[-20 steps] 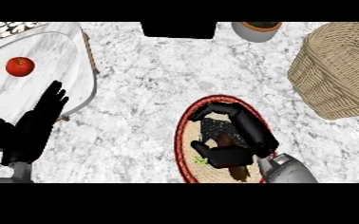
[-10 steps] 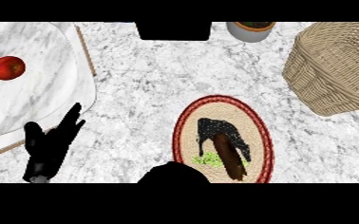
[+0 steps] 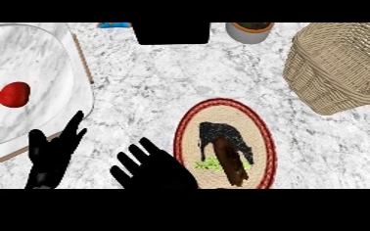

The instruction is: Pick the sweet potato from the placemat and place it in the basket

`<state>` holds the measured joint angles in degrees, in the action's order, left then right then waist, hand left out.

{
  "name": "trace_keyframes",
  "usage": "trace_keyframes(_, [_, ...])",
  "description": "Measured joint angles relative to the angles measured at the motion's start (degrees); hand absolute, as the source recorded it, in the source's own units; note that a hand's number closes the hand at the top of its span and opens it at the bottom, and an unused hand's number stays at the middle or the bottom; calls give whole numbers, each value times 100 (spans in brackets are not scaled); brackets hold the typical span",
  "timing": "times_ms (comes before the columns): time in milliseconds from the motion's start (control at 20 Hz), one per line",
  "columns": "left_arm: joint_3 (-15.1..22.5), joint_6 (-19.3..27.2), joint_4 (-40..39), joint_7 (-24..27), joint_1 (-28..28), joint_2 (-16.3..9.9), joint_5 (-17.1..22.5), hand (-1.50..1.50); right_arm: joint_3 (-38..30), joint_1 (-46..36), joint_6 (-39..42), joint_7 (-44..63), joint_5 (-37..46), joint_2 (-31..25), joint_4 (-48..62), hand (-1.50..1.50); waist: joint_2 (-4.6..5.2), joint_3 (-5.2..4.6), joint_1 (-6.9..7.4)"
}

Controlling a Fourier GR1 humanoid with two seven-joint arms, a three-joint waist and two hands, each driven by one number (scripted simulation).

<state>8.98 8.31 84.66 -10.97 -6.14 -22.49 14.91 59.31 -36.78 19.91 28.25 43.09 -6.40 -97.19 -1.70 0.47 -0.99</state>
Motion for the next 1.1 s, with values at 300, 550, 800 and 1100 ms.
trace_keyframes(300, [48,76,57,-13,-63,62,-96,0,-440,-963,2063,1156,-359,359,-469,-150,15,-3,-21])
trace_keyframes(550, [72,88,120,-46,-176,116,-86,0,-882,-1309,3353,1742,-1028,507,-418,-150,14,-8,-79])
trace_keyframes(800, [75,114,162,-44,-250,138,-120,0,-1377,-1625,4275,1833,-1551,521,-288,-150,10,-7,-111])
trace_keyframes(1100, [59,152,148,-22,-276,207,-154,0,-1833,-1845,4823,1930,-2041,519,-170,-150,8,1,-123])
